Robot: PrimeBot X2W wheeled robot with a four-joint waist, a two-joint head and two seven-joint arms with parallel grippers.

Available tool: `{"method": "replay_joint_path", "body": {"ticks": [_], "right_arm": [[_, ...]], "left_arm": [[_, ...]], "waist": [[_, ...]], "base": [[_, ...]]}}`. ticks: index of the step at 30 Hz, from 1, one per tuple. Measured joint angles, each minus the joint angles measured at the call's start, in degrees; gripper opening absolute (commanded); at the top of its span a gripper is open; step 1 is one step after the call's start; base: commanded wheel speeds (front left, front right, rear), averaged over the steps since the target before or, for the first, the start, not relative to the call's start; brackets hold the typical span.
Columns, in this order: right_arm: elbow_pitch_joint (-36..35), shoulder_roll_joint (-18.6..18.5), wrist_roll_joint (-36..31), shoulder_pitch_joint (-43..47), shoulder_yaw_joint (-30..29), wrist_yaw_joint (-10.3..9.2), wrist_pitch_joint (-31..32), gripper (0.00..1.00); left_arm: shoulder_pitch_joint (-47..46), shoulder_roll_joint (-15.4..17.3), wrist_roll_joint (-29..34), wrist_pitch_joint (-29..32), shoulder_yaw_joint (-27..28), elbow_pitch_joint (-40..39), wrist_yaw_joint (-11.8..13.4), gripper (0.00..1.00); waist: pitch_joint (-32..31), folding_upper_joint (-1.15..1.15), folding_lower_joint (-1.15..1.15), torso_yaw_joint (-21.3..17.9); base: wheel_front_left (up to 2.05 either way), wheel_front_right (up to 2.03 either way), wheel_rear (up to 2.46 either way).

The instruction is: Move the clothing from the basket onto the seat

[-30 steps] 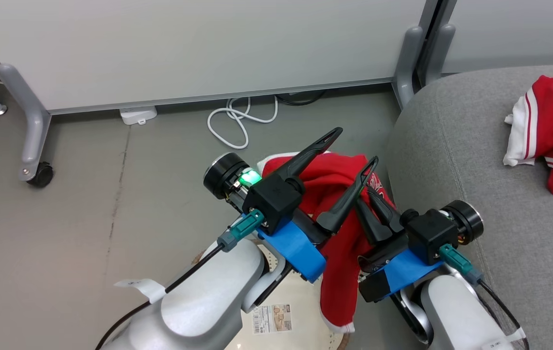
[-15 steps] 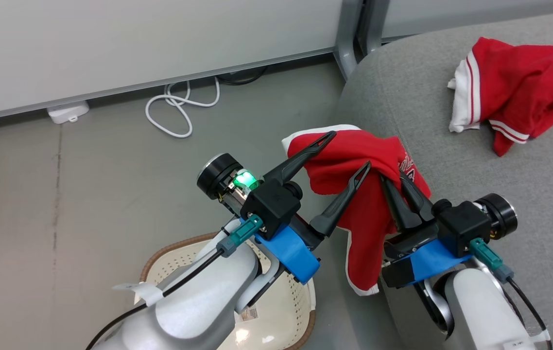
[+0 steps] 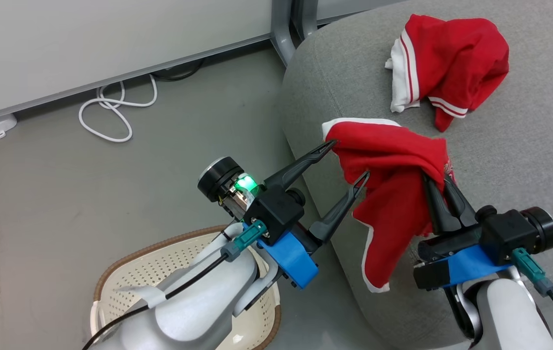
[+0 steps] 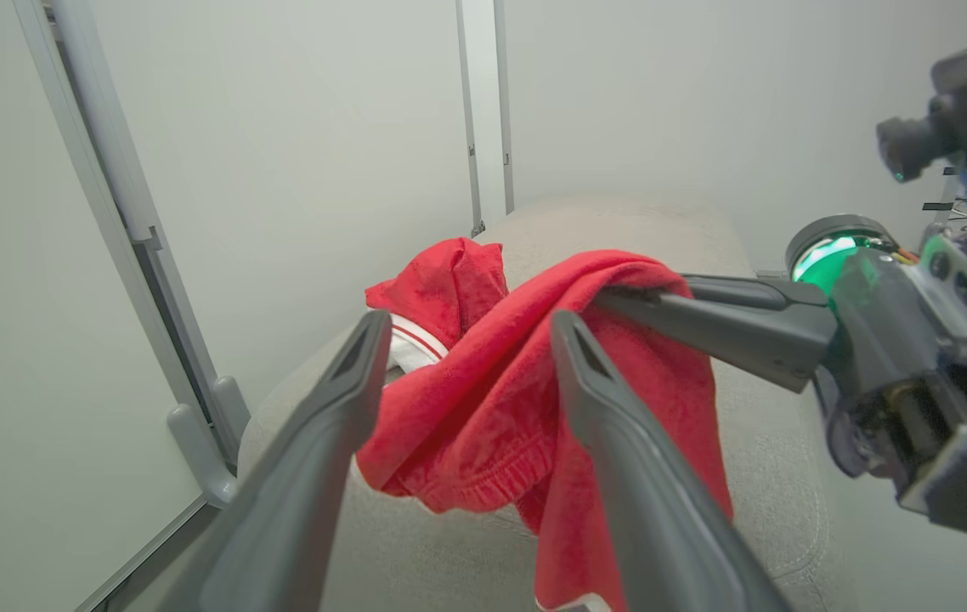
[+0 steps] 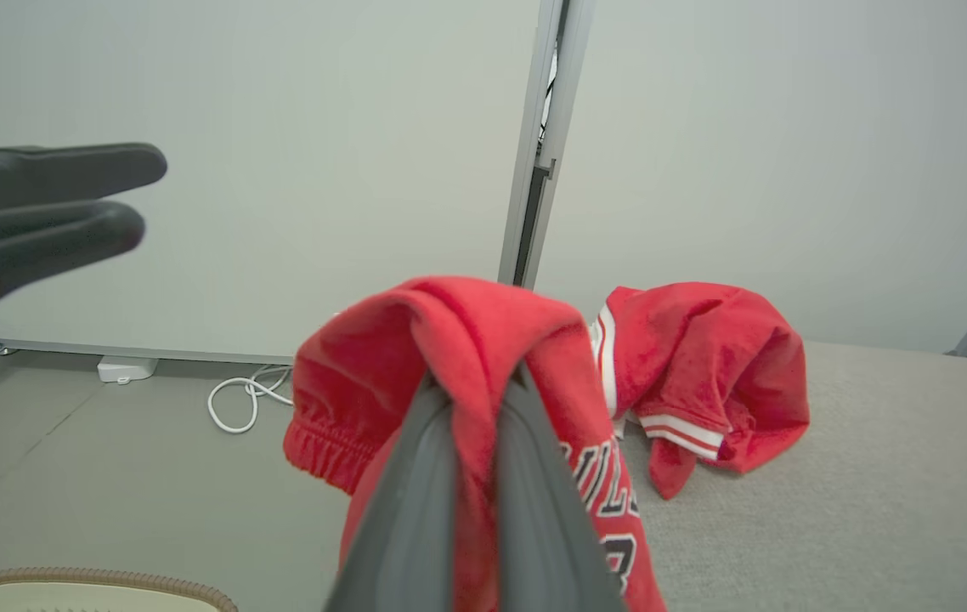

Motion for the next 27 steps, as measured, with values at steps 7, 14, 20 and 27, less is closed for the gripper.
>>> {"method": "replay_joint_path", "body": {"ticks": [7, 14, 20, 27], "right_arm": [[-0.81, 0.0, 0.38, 1.25, -1.75, 0.0, 0.0, 0.0], [-2.24, 0.01, 0.78, 0.37, -2.87, 0.0, 0.0, 0.0], [-4.69, -0.53, -0.22, -5.47, -6.03, 0.0, 0.0, 0.0], [-5.46, -4.16, -0.03, -17.62, -10.93, 0.0, -0.01, 0.0]], "left_arm": [[-0.23, 0.18, -0.02, 0.02, -0.25, 0.15, 0.04, 1.0], [-0.23, 0.21, -0.43, 0.0, -0.51, 0.24, 0.07, 1.0], [-0.4, 0.47, -0.44, -0.04, -0.12, 0.01, 0.86, 1.0], [-2.33, 0.8, 0.18, -0.26, 0.1, -0.62, 1.08, 1.0]], "waist": [[0.06, 0.0, 0.0, -1.8], [-0.14, 0.0, 0.0, -1.65], [0.78, 0.0, 0.0, -0.51], [4.62, 0.0, 0.0, 0.9]], "base": [[0.0, 0.0, 0.0], [0.0, 0.0, 0.0], [0.0, 0.0, 0.0], [0.0, 0.0, 0.0]]}}
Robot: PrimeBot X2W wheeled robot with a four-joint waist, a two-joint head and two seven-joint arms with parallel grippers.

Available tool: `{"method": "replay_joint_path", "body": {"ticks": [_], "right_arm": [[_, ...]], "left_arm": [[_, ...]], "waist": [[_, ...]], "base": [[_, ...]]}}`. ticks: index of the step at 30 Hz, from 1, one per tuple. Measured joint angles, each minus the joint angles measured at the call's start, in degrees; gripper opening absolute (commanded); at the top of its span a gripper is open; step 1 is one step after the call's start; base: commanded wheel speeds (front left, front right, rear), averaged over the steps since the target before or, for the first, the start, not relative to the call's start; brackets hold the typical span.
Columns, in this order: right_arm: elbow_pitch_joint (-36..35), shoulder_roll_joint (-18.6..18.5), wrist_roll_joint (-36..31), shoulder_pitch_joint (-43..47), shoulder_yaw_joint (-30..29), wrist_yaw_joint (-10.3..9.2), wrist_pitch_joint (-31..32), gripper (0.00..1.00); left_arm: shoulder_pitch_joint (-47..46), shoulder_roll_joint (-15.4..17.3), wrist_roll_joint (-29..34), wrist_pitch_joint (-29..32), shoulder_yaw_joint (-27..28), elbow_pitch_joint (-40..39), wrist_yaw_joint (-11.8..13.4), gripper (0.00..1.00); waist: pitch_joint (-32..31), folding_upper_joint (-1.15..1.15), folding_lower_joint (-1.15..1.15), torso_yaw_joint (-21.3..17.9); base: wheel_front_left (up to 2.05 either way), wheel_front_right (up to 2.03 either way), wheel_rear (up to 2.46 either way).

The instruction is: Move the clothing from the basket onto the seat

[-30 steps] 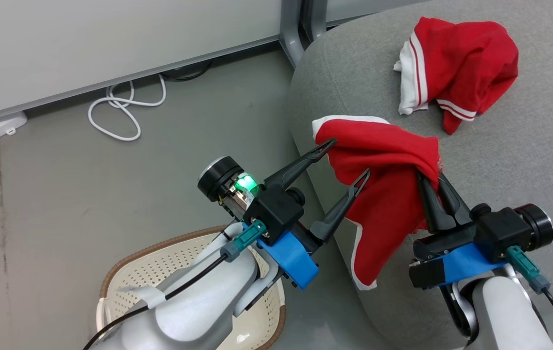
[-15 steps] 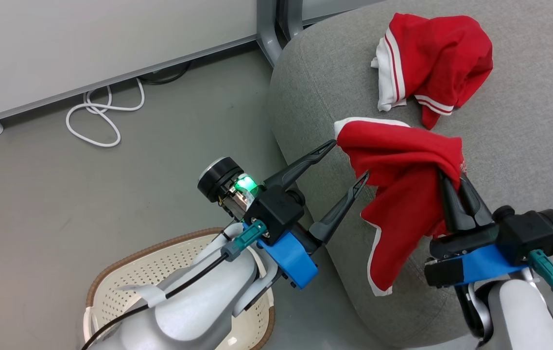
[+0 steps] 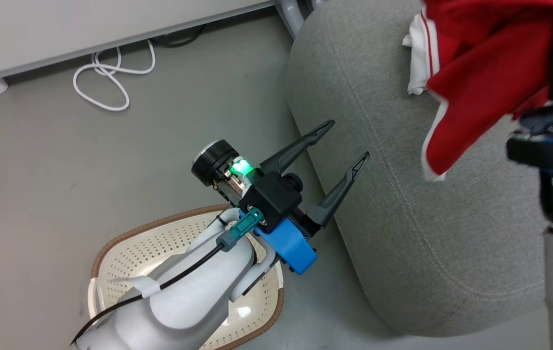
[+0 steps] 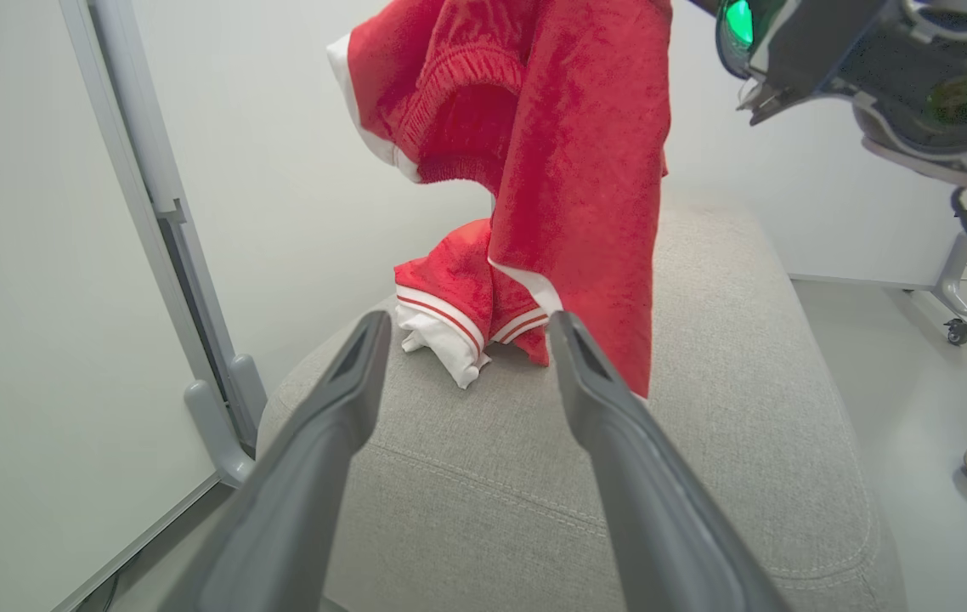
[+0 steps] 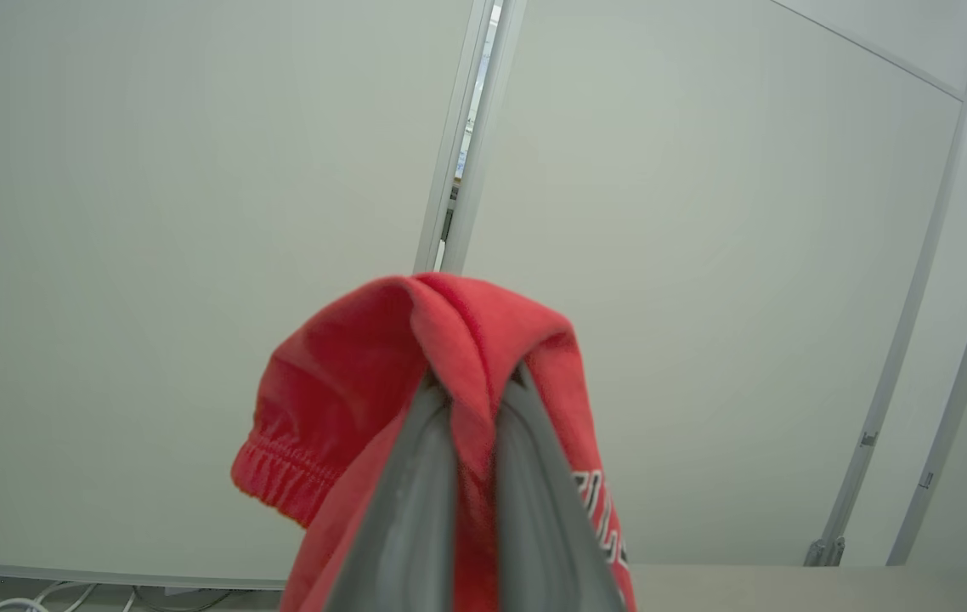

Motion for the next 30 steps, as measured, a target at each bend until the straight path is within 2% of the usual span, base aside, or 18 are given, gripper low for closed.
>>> {"method": "replay_joint_path", "body": {"ticks": [7, 14, 30], "right_arm": [[1.59, -7.51, 0.07, -12.7, -7.75, 0.0, 0.01, 0.0], [7.33, -14.54, 0.6, -19.75, -12.52, 0.0, -0.01, 0.0], [31.25, -15.26, -0.24, -19.17, -17.97, 0.0, 0.0, 0.0]], "left_arm": [[-3.18, -0.62, 0.98, 0.0, -0.01, -0.18, -0.03, 1.0], [-5.48, -1.04, 1.89, -0.09, 0.21, -0.02, -0.09, 1.0], [-7.89, -1.8, 2.96, -0.21, 0.26, 0.73, -0.58, 1.0]], "waist": [[5.21, 0.0, 0.0, 2.65], [10.59, 0.0, 0.0, 5.25], [16.31, 0.0, 0.01, 7.21]], "base": [[0.0, 0.0, 0.0], [0.0, 0.0, 0.0], [0.0, 0.0, 0.0]]}}
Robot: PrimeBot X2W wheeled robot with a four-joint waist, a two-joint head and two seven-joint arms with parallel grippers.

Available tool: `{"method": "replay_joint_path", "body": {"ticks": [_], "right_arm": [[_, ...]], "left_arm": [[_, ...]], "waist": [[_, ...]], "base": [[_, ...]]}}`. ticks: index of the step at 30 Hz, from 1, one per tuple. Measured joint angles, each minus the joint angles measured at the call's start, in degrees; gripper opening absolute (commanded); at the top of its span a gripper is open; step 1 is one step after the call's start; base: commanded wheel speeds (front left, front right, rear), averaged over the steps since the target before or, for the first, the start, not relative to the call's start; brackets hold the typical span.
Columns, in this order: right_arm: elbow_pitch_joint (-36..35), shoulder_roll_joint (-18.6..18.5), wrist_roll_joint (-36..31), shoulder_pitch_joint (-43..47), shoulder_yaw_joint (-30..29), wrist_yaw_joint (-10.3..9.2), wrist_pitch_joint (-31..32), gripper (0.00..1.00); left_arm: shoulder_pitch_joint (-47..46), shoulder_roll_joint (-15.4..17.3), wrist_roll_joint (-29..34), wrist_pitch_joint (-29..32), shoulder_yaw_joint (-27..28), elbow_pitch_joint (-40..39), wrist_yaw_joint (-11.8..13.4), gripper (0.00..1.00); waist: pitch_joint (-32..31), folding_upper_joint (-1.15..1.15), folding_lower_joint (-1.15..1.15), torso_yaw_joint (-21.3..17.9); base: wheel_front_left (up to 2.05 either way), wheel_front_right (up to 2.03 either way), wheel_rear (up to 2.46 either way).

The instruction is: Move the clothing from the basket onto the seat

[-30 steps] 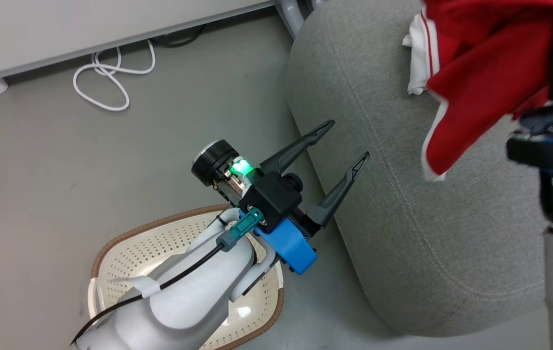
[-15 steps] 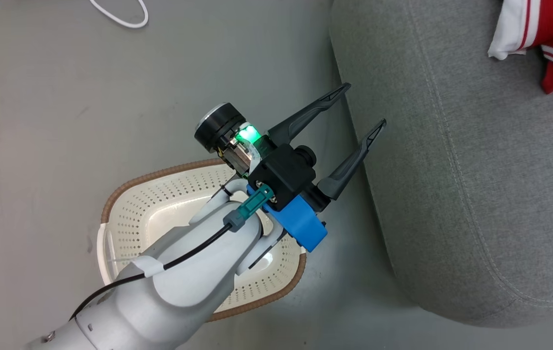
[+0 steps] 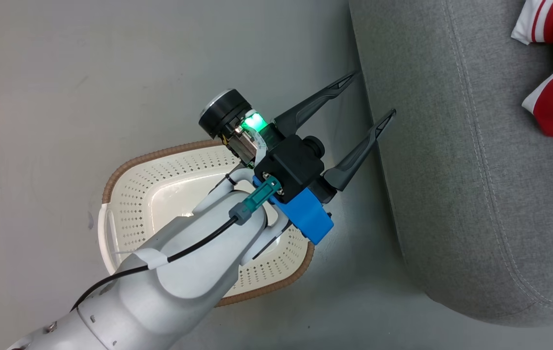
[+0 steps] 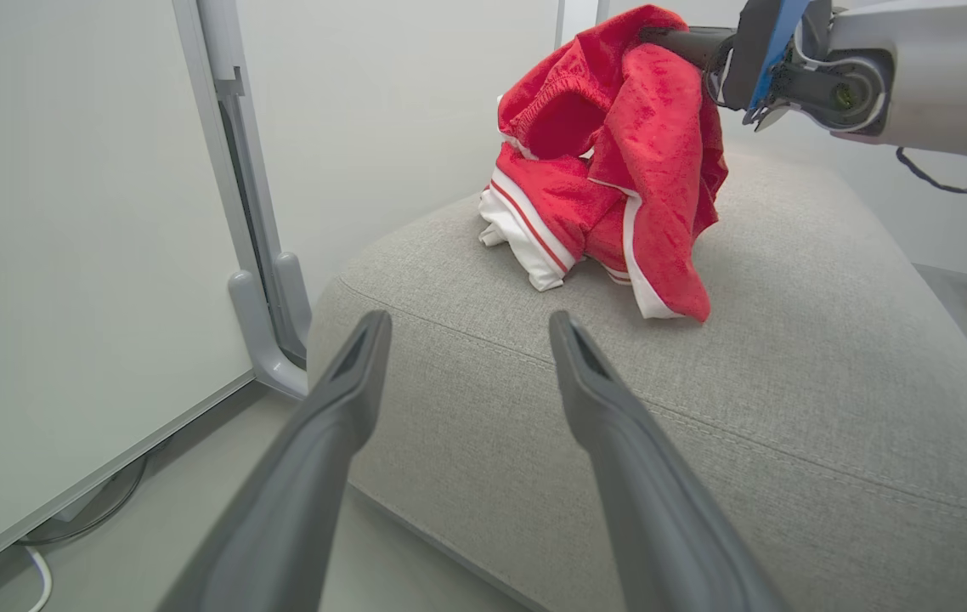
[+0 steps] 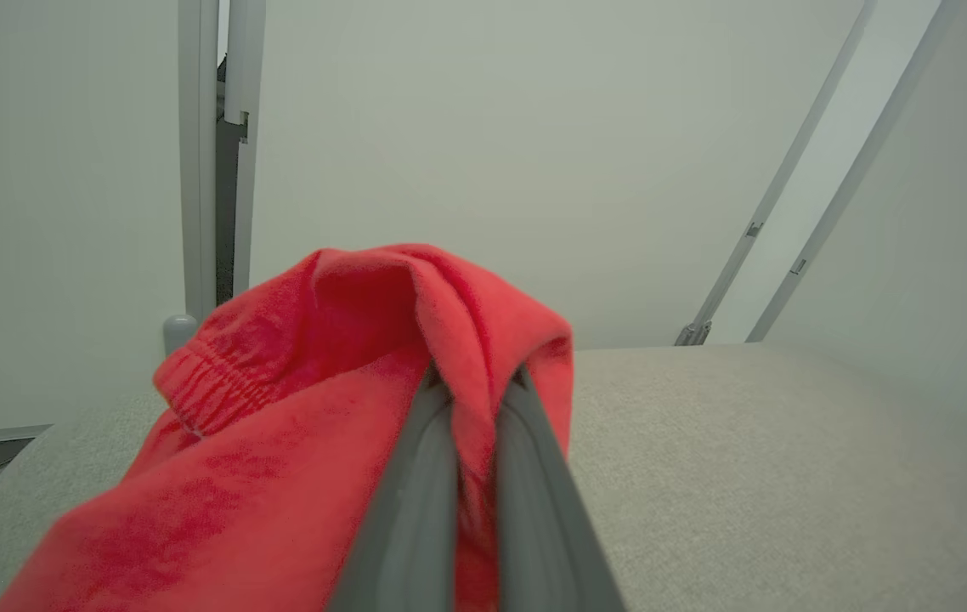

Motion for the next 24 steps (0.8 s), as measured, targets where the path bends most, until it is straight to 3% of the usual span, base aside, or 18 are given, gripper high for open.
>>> {"method": "replay_joint_path", "body": {"ticks": [10, 11, 12, 13, 17, 24], "right_arm": [[9.32, -0.03, -1.29, -0.23, -1.05, 0.0, 0.0, 0.0], [9.78, -0.01, -1.2, -0.23, -1.07, 0.0, 0.0, 0.26], [10.2, 0.04, -1.12, -0.23, -1.04, 0.0, 0.01, 0.91], [10.12, 0.14, -0.98, -0.21, -0.97, 0.0, 0.01, 1.0], [7.72, 0.57, -0.12, 1.15, -1.04, 0.0, 0.0, 1.0], [-2.8, 3.66, 0.67, 11.46, -0.43, 0.0, 0.01, 1.0]], "left_arm": [[-0.2, 0.0, 0.18, -0.05, 0.43, 0.45, -0.3, 1.0], [-0.2, -0.03, 0.18, -0.05, 0.57, 0.46, -0.32, 1.0], [-0.2, -0.03, 0.19, -0.05, 0.69, 0.46, -0.34, 1.0], [-0.2, -0.03, 0.21, -0.05, 0.87, 0.47, -0.34, 1.0], [0.26, -0.1, 0.29, -0.05, 1.35, 0.46, -0.33, 1.0], [3.98, -0.13, 0.24, -0.05, 3.54, 0.0, 0.05, 1.0]], "waist": [[0.5, 0.0, 0.0, 0.66], [0.37, 0.0, 0.0, 0.68], [0.18, 0.0, 0.0, 0.68], [-0.06, 0.0, 0.0, 0.65], [-1.49, 0.0, 0.0, 0.49], [-6.33, 0.0, -0.01, 0.38]], "base": [[0.0, 0.0, 0.0], [0.0, 0.0, 0.0], [0.0, 0.0, 0.0], [0.0, 0.0, 0.0], [0.0, 0.0, 0.0], [0.0, 0.0, 0.0]]}}
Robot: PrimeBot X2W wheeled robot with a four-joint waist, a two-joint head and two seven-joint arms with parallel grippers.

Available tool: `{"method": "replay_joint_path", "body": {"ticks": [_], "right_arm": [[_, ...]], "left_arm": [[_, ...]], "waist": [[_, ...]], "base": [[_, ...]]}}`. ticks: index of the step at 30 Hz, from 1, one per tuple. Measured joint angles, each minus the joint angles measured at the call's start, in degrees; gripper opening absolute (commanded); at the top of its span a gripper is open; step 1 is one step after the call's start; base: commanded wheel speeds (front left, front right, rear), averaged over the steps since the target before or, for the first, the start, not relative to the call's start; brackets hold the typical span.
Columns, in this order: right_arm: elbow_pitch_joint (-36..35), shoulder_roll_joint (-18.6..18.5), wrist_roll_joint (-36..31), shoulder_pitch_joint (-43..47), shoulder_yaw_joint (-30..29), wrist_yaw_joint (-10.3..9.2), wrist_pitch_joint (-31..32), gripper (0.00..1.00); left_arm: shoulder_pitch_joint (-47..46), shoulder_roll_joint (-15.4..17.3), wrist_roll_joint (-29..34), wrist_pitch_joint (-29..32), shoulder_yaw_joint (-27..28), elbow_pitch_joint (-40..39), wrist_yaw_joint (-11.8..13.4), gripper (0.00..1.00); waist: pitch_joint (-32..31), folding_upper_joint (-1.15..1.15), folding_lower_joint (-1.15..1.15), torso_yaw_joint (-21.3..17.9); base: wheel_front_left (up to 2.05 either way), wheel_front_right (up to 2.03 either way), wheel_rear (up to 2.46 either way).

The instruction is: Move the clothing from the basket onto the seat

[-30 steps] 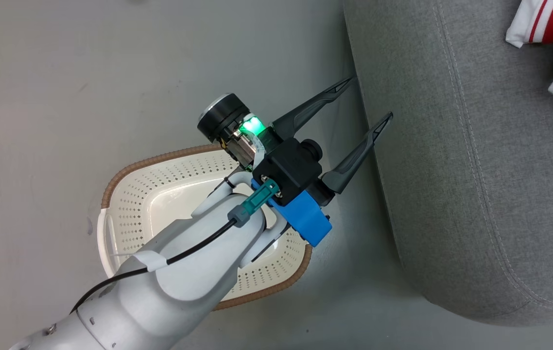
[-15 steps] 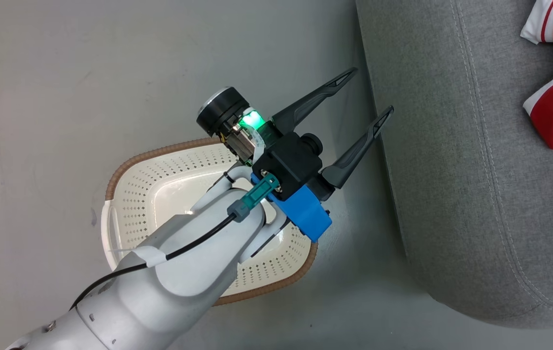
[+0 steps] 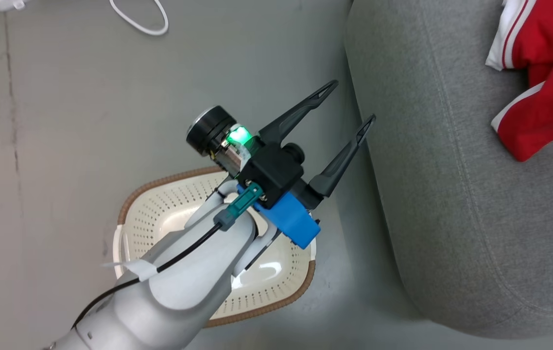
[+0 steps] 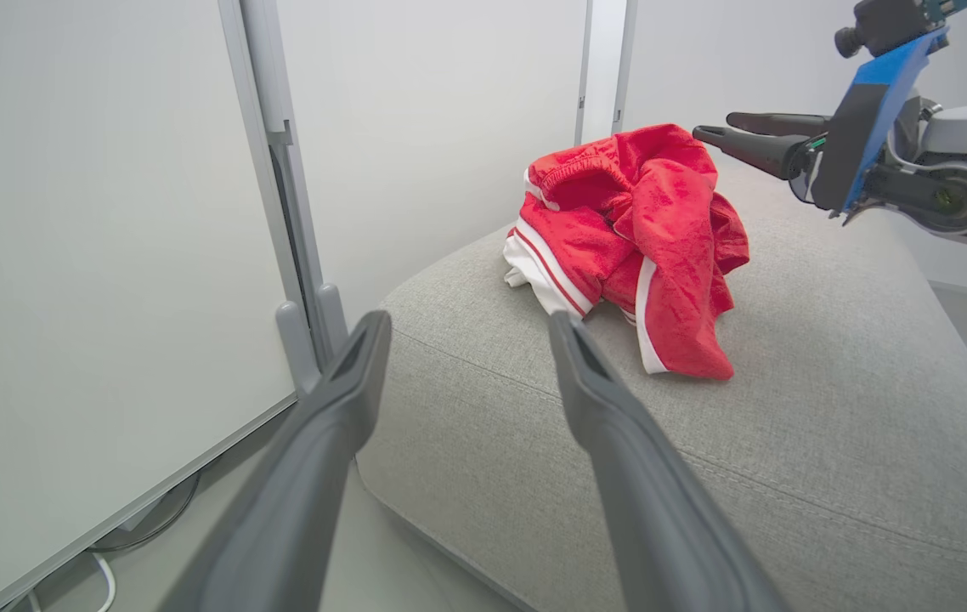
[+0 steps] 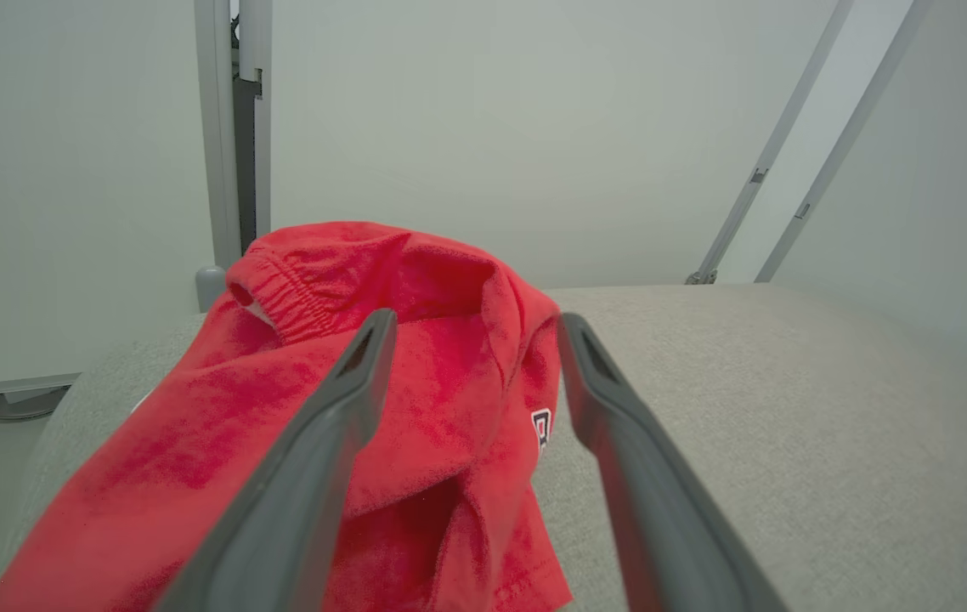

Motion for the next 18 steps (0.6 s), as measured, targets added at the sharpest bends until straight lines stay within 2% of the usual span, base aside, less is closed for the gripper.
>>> {"method": "replay_joint_path", "body": {"ticks": [9, 18], "right_arm": [[-14.38, 4.23, 1.21, 10.49, 8.86, 0.0, -0.01, 1.0], [-18.91, 8.35, 3.56, 16.41, 16.33, 0.0, -0.01, 1.0]], "left_arm": [[8.0, 1.44, -0.45, -0.01, 5.57, -1.27, 1.45, 1.0], [16.02, 2.97, -0.82, -0.02, 13.73, -2.36, 2.55, 1.0]], "waist": [[-8.23, 0.0, -0.01, 0.89], [-15.54, 0.0, -0.01, 4.96]], "base": [[0.0, 0.0, 0.0], [0.0, 0.0, 0.0]]}}
